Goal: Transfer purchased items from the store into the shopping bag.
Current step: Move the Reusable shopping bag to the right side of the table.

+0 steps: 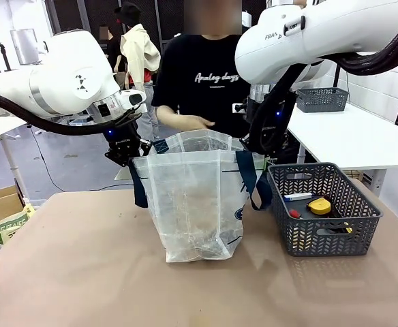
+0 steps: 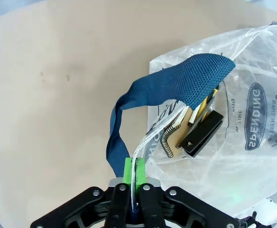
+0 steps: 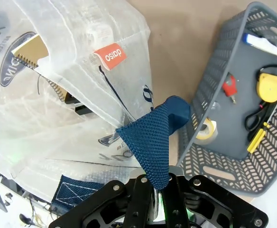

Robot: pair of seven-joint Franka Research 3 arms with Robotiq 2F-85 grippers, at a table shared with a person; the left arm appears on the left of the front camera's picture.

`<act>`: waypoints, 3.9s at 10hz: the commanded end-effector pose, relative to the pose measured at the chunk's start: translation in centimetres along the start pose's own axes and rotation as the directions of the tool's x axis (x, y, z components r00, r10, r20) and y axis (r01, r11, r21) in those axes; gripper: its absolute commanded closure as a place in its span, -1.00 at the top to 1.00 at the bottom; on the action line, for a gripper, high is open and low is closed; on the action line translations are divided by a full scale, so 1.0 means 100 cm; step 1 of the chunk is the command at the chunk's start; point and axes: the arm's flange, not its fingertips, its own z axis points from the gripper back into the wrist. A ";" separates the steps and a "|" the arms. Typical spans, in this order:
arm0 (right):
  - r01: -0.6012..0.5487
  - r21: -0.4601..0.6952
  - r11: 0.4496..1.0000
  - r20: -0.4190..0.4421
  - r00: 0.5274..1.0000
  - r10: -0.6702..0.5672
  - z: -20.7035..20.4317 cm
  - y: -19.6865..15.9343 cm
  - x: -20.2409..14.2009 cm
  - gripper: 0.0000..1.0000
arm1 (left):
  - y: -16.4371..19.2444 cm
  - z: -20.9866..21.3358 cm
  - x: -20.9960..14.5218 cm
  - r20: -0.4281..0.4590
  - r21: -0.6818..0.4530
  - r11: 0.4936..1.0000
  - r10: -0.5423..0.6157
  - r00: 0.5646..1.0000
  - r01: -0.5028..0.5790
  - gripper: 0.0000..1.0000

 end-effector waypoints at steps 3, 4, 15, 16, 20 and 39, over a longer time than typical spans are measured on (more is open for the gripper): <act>-0.017 0.010 1.000 0.006 1.000 0.017 0.001 -0.001 0.000 -1.00 | 0.002 0.000 0.000 0.000 0.001 1.000 0.002 1.000 -0.002 -1.00; -0.039 0.009 0.999 0.017 0.999 0.038 0.001 -0.001 0.000 -1.00 | 0.002 0.000 0.000 0.000 0.001 1.000 0.002 1.000 -0.002 -1.00; -0.088 -0.085 0.992 0.124 0.987 0.098 -0.001 0.001 -0.001 -1.00 | 0.002 0.000 0.000 0.000 0.001 1.000 0.002 1.000 -0.002 -1.00; -0.093 -0.081 0.992 0.125 0.987 0.103 -0.001 0.001 -0.001 -1.00 | 0.002 0.000 0.000 0.000 0.001 1.000 0.002 1.000 -0.002 -1.00; -0.094 -0.086 0.992 0.135 0.985 0.105 -0.001 0.001 -0.002 -1.00 | 0.002 0.000 0.000 0.000 0.001 1.000 0.002 1.000 -0.002 -1.00; -0.081 -0.051 0.995 0.108 0.990 0.087 0.003 0.005 0.005 -1.00 | 0.002 0.000 0.000 0.000 0.001 1.000 0.002 1.000 -0.002 -1.00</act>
